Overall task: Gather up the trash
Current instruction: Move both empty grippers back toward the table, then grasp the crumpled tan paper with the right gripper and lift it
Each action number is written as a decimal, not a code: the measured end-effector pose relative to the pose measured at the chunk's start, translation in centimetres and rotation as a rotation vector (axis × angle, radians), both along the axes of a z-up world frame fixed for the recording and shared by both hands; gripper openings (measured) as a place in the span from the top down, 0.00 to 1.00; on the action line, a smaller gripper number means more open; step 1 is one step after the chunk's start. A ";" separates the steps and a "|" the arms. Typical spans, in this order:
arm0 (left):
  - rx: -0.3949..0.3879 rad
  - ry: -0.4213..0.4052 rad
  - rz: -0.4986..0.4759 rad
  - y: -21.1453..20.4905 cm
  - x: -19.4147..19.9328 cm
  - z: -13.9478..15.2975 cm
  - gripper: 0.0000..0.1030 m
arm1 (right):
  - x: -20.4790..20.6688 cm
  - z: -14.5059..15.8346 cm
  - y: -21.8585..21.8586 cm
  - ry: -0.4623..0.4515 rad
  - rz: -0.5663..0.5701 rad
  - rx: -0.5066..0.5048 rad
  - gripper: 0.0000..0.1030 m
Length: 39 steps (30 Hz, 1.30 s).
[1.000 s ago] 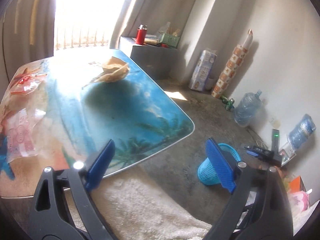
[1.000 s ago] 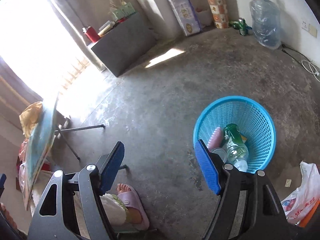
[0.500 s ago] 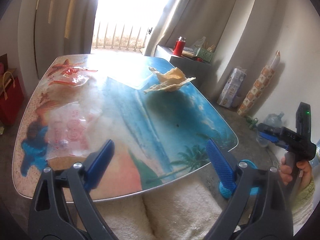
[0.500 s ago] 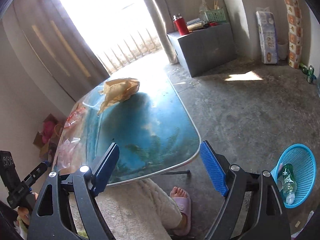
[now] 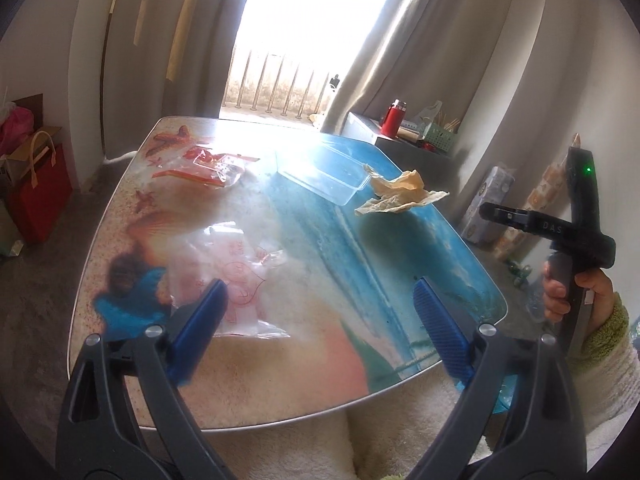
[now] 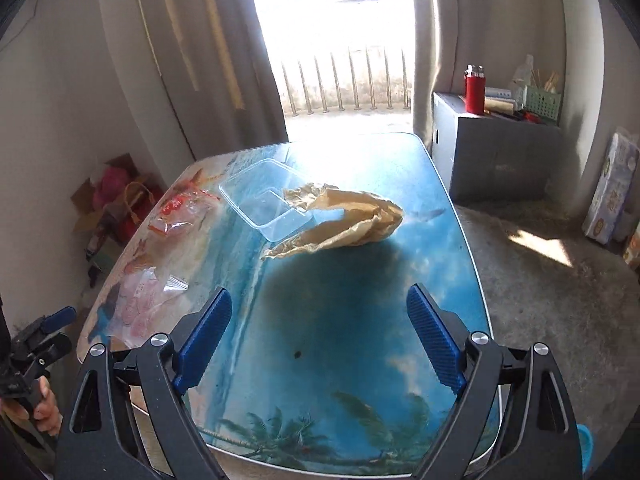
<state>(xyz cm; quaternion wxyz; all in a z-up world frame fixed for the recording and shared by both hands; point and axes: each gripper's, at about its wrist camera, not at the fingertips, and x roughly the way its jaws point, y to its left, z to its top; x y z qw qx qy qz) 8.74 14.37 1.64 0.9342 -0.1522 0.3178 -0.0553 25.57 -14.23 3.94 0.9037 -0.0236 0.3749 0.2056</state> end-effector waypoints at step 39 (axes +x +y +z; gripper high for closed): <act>-0.050 0.066 -0.003 1.8 3.8 -1.2 0.13 | 14.9 -9.4 6.8 0.324 0.272 -0.180 0.12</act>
